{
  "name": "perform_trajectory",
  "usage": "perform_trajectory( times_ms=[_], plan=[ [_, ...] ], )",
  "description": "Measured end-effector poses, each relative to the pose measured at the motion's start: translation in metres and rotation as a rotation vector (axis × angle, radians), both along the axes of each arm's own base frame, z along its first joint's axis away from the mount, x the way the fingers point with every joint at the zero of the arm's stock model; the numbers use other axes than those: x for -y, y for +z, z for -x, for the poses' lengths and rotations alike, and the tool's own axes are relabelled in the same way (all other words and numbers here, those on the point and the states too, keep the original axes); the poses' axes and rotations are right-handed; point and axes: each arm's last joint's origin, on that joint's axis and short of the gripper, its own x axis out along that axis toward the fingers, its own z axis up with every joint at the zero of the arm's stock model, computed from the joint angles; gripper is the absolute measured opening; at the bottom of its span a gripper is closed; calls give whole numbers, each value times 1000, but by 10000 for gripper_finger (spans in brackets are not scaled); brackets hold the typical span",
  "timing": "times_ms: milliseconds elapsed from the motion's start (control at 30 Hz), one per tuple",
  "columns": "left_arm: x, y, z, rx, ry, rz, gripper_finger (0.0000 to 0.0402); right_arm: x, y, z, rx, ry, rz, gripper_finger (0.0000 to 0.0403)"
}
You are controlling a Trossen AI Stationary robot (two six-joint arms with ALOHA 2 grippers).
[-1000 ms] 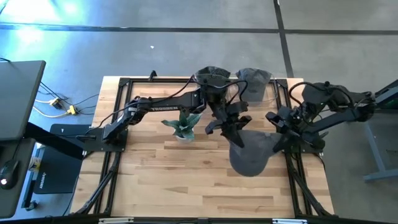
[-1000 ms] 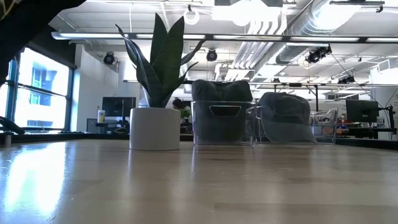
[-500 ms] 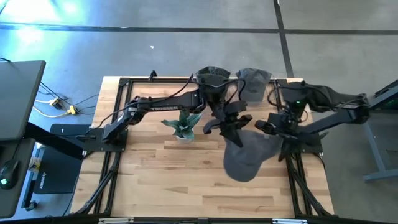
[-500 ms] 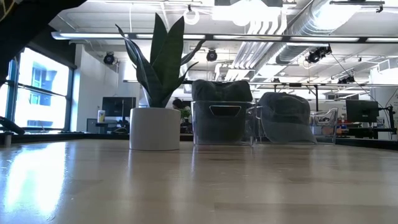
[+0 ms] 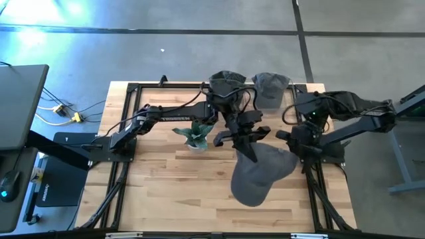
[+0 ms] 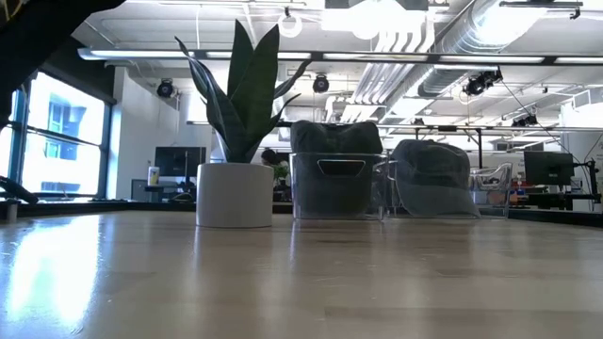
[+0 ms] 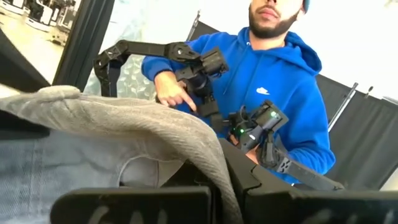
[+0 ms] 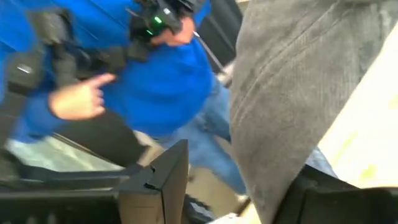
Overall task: Pick & Place hat
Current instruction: Put the gray cap into the right transparent bin
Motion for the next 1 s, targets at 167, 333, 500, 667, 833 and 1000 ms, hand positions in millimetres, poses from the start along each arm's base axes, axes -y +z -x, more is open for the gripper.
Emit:
perform_trajectory(
  times_ms=[167,333,500,667,833,1000],
  plan=[
    [-6,1,0,10,29,8,1,-7,-5,8,95,-36,184,162],
    [-17,2,-1,4,72,25,1,-10,-11,11,107,-110,358,169],
    [-24,2,-1,9,87,25,1,-9,-13,11,69,-183,390,186],
    [-26,2,-1,16,95,25,1,-7,-11,11,81,-199,379,199],
    [-26,3,-1,63,115,9,1,-4,-2,11,115,-238,298,193],
    [-26,2,0,91,99,-12,1,-4,9,11,167,-270,210,186]
  ],
)
